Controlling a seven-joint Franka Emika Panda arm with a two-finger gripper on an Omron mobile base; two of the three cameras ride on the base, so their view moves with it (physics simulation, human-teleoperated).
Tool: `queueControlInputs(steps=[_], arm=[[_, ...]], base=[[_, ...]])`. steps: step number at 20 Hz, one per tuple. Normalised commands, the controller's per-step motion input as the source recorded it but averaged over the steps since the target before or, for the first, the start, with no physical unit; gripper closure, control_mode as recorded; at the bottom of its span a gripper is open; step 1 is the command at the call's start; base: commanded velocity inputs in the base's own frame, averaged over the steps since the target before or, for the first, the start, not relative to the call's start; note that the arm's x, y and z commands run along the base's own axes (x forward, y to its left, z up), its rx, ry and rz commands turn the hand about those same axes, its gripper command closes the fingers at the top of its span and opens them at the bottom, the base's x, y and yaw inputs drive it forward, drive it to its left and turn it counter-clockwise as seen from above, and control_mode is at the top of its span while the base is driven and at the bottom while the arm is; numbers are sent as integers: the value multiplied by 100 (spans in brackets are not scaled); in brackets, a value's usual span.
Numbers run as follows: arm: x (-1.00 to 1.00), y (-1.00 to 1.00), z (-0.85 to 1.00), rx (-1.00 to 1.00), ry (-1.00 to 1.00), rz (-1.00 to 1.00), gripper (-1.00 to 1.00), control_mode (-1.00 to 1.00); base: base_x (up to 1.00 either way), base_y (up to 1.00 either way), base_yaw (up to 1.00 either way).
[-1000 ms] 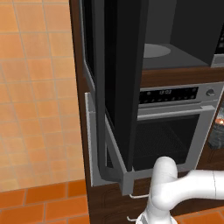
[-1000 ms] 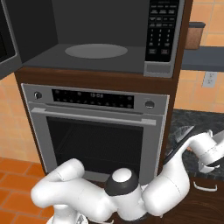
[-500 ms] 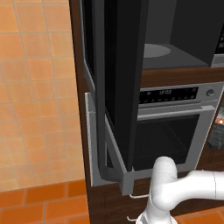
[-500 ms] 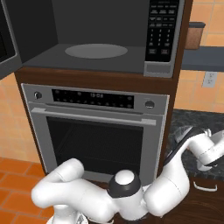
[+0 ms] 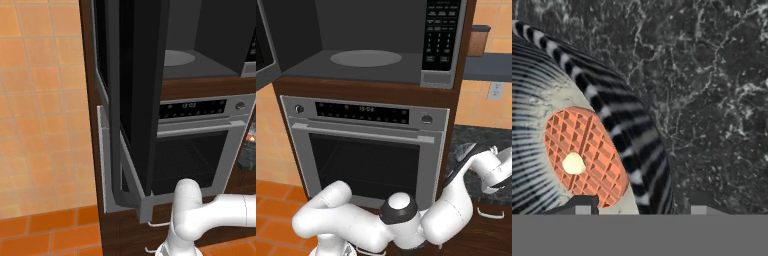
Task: Open the microwave, place the bowl with waffle inside the microwave, then close the microwave door and turn it on.
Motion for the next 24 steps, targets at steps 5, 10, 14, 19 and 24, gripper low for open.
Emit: queueControlInputs(steps=[5,10,14,19,24], arm=[[0,0,0,0,0,0,100,-100],[-8,-1,0,0,0,0,100,-100],[-76,-16,14,1,-9,-3,100,-100],[-99,-8,25,2,-10,-6,100,-100],[-96,0,42,0,-13,-6,100,-100]], base=[[0,0,0],[0,0,0],[0,0,0],[0,0,0],[0,0,0]])
